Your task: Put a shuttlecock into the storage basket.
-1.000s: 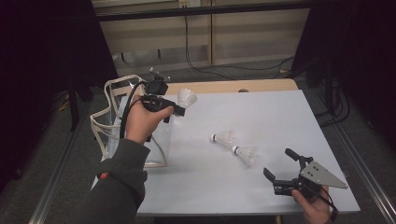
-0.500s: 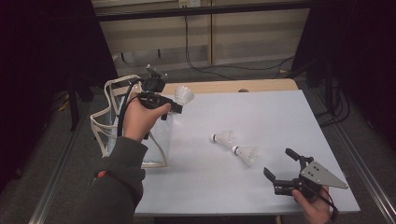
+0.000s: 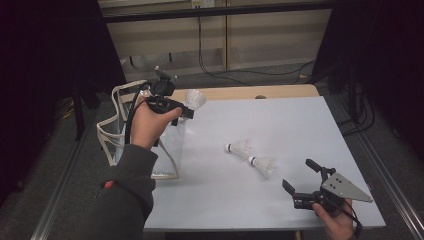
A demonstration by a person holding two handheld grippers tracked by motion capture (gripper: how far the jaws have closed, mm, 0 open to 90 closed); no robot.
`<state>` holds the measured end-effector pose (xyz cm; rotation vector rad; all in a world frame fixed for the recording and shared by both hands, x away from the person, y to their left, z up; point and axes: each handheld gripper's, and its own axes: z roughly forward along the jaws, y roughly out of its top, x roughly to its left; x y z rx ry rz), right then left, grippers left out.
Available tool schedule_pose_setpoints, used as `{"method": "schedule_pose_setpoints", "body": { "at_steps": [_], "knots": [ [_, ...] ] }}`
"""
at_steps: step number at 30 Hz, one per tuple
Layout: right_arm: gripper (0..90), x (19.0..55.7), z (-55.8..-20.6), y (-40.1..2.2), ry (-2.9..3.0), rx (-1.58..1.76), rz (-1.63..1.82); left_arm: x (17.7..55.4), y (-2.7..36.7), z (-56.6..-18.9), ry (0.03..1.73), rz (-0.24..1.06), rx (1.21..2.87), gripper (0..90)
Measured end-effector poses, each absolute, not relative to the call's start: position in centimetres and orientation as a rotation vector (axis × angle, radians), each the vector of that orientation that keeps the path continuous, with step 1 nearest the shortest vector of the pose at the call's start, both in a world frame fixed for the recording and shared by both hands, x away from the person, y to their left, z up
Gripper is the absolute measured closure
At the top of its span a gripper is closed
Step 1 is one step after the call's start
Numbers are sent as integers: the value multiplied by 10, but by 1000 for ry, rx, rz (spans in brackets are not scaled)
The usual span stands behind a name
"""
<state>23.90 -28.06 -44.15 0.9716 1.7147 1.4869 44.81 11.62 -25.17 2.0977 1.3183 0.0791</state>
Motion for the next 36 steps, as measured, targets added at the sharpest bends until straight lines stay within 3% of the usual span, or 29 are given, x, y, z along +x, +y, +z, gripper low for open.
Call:
{"method": "schedule_pose_setpoints", "body": {
  "at_steps": [36],
  "knots": [
    [12,239,-442,-280,1719,968,1488,455,130,-242,1373,122,2072,658]
  ]
}}
